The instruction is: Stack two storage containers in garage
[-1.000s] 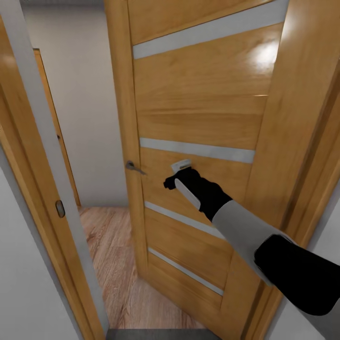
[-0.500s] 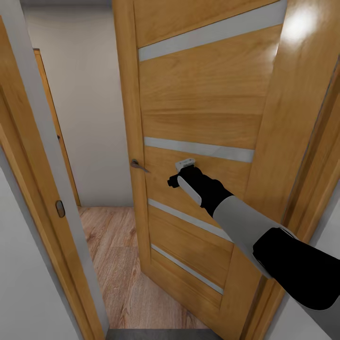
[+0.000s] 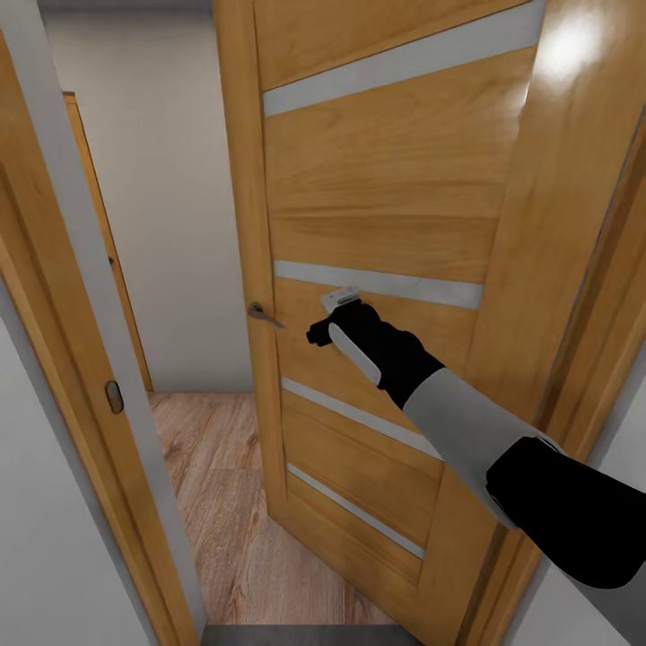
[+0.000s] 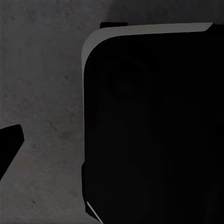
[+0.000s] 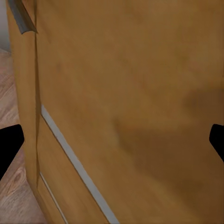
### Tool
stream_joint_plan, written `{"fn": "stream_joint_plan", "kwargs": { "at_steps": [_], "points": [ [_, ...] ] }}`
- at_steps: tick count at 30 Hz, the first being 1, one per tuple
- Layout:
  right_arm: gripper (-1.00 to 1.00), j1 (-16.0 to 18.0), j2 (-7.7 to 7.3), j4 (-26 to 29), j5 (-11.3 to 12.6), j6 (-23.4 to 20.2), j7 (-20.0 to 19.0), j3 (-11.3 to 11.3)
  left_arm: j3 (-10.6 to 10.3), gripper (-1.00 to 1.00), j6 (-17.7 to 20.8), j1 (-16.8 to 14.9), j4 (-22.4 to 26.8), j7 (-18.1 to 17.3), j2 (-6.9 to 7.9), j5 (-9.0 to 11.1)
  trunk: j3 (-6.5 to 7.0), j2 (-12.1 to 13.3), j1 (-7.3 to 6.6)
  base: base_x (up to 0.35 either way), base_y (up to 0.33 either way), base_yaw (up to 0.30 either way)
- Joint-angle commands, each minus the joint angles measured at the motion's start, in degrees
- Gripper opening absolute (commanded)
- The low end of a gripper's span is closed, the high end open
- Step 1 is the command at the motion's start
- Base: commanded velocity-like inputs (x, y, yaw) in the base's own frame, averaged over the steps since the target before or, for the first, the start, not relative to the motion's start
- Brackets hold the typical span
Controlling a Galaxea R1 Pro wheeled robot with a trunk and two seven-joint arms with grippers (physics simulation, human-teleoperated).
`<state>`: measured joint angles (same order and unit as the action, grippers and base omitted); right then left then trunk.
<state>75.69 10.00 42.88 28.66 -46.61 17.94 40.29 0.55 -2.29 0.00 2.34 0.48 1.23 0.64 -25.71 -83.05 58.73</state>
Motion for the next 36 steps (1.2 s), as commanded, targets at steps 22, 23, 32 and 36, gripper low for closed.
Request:
{"fn": "stream_joint_plan", "kwargs": {
  "at_steps": [22, 23, 32, 36],
  "points": [
    [1.0, 0.0, 0.0, -0.2, 0.7, 0.0, 0.6, -0.2, 0.0, 1.0, -0.1, 0.0, 0.1, 0.0, 0.0, 0.1, -0.06, 0.0, 0.0, 0.0, 0.0, 0.0],
    [1.0, -0.4, -0.32, -0.5, 0.4, -0.3, 0.9, 0.1, 0.2, 1.0, -0.1, 0.0, 0.2, 0.2, 0.09, 0.1, -0.06, 0.0, 0.0, 0.0, 0.0, 0.0],
    [1.0, -3.3, 0.0, -3.0, -2.0, -2.5, 1.5, 2.5, 0.2, 1.0, -0.1, 0.0, 0.2, 0.2, 0.03, 0.1, -0.06, 0.0, 0.0, 0.0, 0.0, 0.0],
    [1.0, -4.6, 0.0, -3.1, -1.7, -2.7, 1.5, 2.8, 0.2, 1.0, -0.1, 0.0, 0.2, 0.2, 0.02, 0.1, -0.06, 0.0, 0.0, 0.0, 0.0, 0.0]
  ]
}}
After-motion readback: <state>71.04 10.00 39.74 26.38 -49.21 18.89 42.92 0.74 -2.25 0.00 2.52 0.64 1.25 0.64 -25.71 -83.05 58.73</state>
